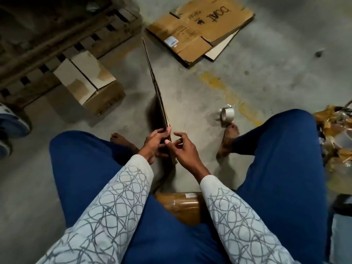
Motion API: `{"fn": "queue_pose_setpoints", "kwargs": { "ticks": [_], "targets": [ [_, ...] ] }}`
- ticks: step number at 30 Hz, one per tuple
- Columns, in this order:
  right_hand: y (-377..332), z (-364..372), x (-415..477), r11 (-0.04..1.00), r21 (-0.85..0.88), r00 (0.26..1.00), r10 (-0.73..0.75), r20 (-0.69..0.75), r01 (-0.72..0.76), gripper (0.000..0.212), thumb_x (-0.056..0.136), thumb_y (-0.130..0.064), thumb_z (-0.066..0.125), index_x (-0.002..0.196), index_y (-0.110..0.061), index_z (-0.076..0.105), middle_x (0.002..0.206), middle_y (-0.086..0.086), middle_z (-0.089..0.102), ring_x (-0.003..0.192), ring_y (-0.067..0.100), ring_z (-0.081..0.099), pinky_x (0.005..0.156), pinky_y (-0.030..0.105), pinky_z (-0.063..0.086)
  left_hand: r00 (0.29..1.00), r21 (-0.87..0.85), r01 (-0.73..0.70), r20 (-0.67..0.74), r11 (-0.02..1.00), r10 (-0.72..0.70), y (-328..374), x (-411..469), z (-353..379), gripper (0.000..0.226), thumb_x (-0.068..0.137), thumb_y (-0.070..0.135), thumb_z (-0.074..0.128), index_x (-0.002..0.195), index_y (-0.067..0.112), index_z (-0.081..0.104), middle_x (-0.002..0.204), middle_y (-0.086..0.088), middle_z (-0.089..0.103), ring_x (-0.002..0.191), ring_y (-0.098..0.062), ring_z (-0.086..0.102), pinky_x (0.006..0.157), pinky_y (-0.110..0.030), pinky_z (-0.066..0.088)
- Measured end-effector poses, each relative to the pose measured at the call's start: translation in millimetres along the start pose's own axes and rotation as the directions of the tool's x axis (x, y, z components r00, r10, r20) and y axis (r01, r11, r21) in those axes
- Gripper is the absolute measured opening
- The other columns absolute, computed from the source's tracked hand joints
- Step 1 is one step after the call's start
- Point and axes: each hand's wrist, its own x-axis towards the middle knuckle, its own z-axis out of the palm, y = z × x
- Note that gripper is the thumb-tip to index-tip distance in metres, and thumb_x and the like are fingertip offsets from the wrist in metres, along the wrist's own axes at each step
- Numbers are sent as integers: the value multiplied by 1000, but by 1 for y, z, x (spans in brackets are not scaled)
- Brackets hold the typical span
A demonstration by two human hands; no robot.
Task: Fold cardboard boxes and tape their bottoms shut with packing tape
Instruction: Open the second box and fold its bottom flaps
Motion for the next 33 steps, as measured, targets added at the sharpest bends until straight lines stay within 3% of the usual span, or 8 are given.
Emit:
{"fn": "queue_pose_setpoints", "kwargs": {
  "ticks": [4, 10, 16, 20, 23, 26, 31, 33],
  "targets": [
    [2, 2, 7, 999, 42, 1000, 14, -14, -13, 45, 90, -62, 59, 125, -35, 63, 105, -6, 70, 90, 16, 71, 82, 48, 60, 1000, -29, -22, 11, 999, 22, -3, 3, 0, 55, 85, 47, 74, 134, 33, 55, 110, 6, 73, 103, -16, 66, 100, -58, 48],
    [-7, -11, 12, 998, 52, 998, 18, 59, -21, 41, 94, -53, 60, 121, -25, 70, 107, 2, 72, 89, 25, 72, 73, 50, 63, 999, -67, -46, 25, 997, 47, -3, -1, 2, 52, 85, 46, 74, 132, 33, 54, 109, 7, 71, 101, -12, 64, 97, -60, 51],
    [-16, -8, 11, 987, -132, 995, -87, 40, 92, 39, 97, -51, 49, 119, -26, 69, 108, 2, 74, 92, 22, 70, 82, 47, 58, 998, -62, -63, -30, 996, 61, -9, 0, -3, 70, 69, 58, 81, 130, 31, 59, 114, 4, 74, 109, -17, 66, 91, -62, 53],
    [-19, -7, 7, 974, -197, 994, -106, 20, 108, 32, 103, -38, 45, 113, -18, 70, 106, 10, 73, 96, 29, 68, 84, 44, 55, 994, -26, -65, -93, 998, 62, -12, 3, -4, 59, 76, 51, 81, 126, 27, 62, 109, 1, 75, 102, -16, 69, 89, -60, 55],
    [-16, -8, 9, 929, -369, 998, -50, -49, 28, 30, 102, -28, 43, 110, -8, 64, 103, 20, 70, 93, 39, 66, 81, 44, 55, 963, 174, -76, -244, 982, 118, -8, 9, -3, 61, 73, 45, 77, 127, 22, 61, 119, -7, 71, 104, -26, 68, 92, -54, 56],
    [-12, -12, 15, 885, -466, 1000, 12, 2, -10, 36, 89, -42, 52, 109, -14, 63, 95, 16, 72, 79, 35, 71, 73, 45, 61, 925, 465, 38, -351, 884, 145, -6, 7, 1, 43, 86, 19, 67, 127, 8, 60, 123, -15, 65, 116, -36, 62, 91, -35, 50],
    [-15, -28, 33, 911, -405, 995, 45, -88, -77, 34, 80, -45, 54, 90, -16, 69, 76, 11, 72, 66, 32, 71, 66, 42, 62, 871, 185, -87, -462, 979, 165, -13, 9, -4, 22, 79, -4, 67, 93, 12, 66, 80, -7, 65, 81, -28, 65, 62, -28, 45],
    [-20, -37, 34, 939, -326, 980, 45, -192, -106, 33, 82, -43, 53, 90, -16, 70, 75, 10, 73, 63, 30, 70, 64, 38, 62, 835, 41, -162, -527, 986, 159, -10, 13, -7, 26, 76, -8, 67, 93, 13, 64, 81, -5, 65, 81, -29, 64, 64, -28, 47]
  ]
}}
